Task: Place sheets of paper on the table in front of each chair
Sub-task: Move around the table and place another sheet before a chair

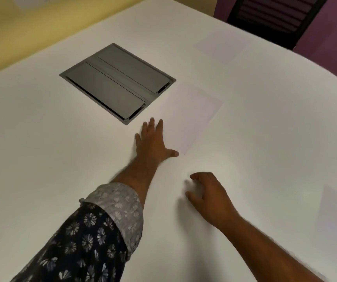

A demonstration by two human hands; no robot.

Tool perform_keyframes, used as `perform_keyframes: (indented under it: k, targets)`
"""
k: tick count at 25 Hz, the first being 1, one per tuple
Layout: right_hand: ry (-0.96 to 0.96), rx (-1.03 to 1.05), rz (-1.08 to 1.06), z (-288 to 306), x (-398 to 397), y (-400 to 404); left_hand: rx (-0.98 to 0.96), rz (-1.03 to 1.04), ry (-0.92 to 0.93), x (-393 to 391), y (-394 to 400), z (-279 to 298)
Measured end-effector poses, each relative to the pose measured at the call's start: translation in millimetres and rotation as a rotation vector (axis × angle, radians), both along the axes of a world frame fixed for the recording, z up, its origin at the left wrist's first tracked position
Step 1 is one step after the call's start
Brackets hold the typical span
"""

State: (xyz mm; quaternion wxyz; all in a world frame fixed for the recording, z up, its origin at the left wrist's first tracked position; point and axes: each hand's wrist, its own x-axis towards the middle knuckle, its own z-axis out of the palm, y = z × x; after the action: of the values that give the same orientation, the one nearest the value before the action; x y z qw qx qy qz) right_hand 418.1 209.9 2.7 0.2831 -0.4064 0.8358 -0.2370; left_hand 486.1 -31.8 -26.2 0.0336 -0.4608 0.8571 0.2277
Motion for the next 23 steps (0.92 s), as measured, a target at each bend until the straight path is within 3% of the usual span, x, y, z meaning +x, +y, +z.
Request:
perform_keyframes:
  k: [4, 10, 13, 16, 21, 23]
  targets:
    - [0.049, -0.009, -0.029, -4, -6, -22, -0.060, -0.032, -0.079, 6, 6, -5]
    - [0.203, 0.162, 0.011, -13, -3, -46, -0.324, -0.139, 0.090, 37, 60, -13]
    - [0.229, 0.171, 0.034, -16, 0, -41, -0.267, 0.004, 0.179, 43, 57, -17]
    - [0.204, 0.132, 0.017, -17, -2, -40, -0.126, 0.174, 0.077, 39, 52, -20]
    - [0.177, 0.130, -0.192, -14, 3, -44, -0.106, 0.197, 0.059, 32, 63, -23]
    - [0.193, 0.193, -0.182, -17, 10, -48, -0.112, 0.201, 0.057, 30, 66, -22]
